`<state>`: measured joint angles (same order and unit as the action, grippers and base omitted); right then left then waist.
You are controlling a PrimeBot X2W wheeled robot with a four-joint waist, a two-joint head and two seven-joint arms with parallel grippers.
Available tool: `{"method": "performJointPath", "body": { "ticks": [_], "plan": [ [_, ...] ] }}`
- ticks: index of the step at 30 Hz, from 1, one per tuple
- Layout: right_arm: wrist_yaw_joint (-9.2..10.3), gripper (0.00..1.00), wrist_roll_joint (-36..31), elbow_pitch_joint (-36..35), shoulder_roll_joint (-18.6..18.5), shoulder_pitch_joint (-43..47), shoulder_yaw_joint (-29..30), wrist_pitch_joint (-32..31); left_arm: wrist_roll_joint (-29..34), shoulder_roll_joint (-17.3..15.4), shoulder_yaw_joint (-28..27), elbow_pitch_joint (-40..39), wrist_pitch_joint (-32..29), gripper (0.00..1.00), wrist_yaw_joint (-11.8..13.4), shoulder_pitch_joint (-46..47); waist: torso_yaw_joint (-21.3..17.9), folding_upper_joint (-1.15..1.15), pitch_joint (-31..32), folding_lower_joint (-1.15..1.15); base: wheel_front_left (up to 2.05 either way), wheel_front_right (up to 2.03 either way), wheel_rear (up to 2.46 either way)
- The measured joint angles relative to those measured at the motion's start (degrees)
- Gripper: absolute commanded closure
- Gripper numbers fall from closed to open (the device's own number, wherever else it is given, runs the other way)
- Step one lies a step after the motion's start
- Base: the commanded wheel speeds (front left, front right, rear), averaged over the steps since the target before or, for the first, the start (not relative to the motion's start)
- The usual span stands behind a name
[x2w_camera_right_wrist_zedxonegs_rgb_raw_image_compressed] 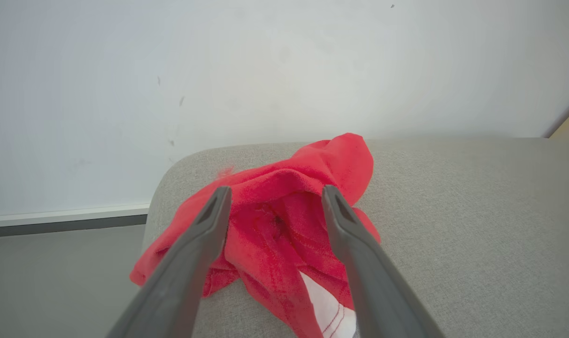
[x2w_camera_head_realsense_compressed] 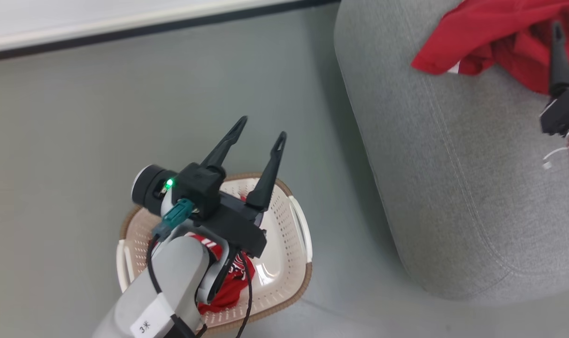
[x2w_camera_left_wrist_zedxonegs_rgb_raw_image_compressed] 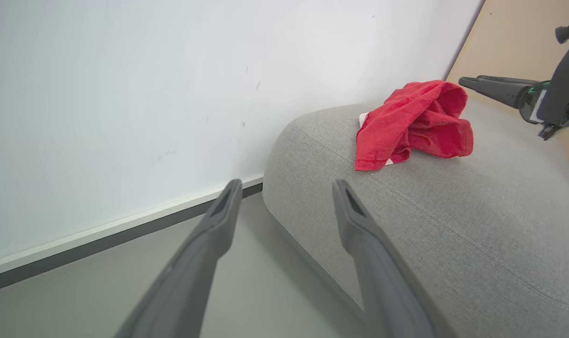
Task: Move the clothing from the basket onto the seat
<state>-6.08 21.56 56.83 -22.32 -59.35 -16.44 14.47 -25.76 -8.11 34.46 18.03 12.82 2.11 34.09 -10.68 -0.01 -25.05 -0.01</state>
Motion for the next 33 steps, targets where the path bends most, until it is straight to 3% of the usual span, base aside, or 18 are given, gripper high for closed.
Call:
{"method": "performJointPath", "body": {
  "ticks": [13, 25, 33],
  "plan": [
    [0.23, 0.00, 0.0, -9.8, 6.1, 11.4, 0.0, 0.2, -3.5, -0.9, -5.7, 3.2, 1.5, 0.00, 1.3, -8.0, 4.7, 0.00, 9.1, -0.01, 0.00, 0.00, 0.00],
    [4.22, 0.00, -0.5, -19.7, 11.8, 28.4, 0.0, 0.2, -5.0, -3.6, -11.5, 3.5, 1.5, 0.00, 3.3, -18.4, 8.3, 0.00, 18.3, 0.00, 0.00, 0.00, 0.00],
    [6.17, 0.00, -1.6, -25.8, 13.5, 40.0, -1.0, 0.2, -5.0, -4.6, -15.3, 1.7, 1.5, 0.00, 4.0, -27.6, 9.0, 0.00, 24.6, 0.00, 0.00, 0.00, 0.00]
  ]
}}
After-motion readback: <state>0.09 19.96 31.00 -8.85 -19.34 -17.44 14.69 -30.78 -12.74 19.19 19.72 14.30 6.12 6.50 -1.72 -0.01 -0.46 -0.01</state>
